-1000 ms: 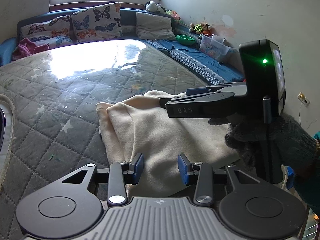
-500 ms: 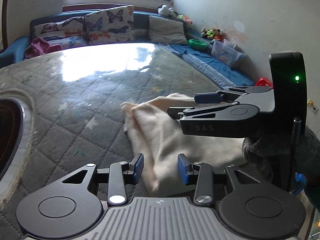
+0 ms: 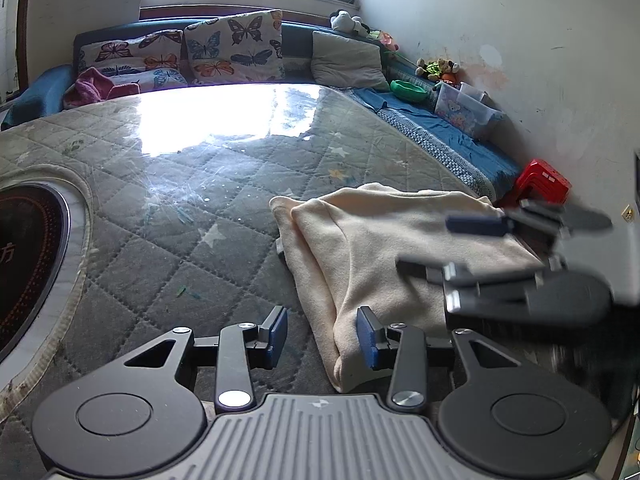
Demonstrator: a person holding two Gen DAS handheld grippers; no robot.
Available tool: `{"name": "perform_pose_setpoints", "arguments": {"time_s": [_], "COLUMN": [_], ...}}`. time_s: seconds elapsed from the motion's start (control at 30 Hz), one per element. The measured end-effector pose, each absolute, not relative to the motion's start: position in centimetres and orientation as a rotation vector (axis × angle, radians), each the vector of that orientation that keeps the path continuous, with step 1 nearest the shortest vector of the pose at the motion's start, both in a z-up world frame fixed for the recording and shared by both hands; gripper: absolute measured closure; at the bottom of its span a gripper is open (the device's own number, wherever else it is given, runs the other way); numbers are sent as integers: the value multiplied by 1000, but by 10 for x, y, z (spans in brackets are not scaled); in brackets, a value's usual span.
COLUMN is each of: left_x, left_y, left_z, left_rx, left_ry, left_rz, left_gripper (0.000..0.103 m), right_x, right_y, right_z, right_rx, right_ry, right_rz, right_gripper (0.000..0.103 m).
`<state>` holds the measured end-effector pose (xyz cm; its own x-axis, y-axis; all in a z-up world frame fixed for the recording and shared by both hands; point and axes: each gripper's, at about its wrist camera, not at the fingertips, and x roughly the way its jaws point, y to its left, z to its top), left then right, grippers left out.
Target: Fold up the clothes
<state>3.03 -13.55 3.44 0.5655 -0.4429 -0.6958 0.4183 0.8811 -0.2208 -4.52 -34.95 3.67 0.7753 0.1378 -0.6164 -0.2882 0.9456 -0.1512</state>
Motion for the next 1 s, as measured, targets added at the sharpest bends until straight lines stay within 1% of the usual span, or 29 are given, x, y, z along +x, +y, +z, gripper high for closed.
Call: {"name": "perform_pose_setpoints", "arguments": {"time_s": [0.37,0.53,0.7,0.77,0.93,1.0], "left_x": [33,32,30,28,23,23], "left_y": [-127,-127,-127,-128,-132,-133], "left_z": [36,36,38,38,38,37], "left_rx": [-40,-40,-43,-42,-31,-29], "left_ry": [827,827,824,823,821,821], "left_rz": [-483,-477,-474,-477,-482,-478], "left_gripper": [62,61,57,54,48,46], "right_x": [-92,-100,-106,-107,-110,-113], "right_y": [-320,-315,-331,-337,-347,-351], "right_z": [25,18,29,26,20,23], "right_rx": [-332,-331,-224,-204,-174,-149], "right_ry": [586,602,604,622,661,657], "right_rz": [248,275,262,255,241,237], "right_gripper": [38,38,38,38,38,34]}}
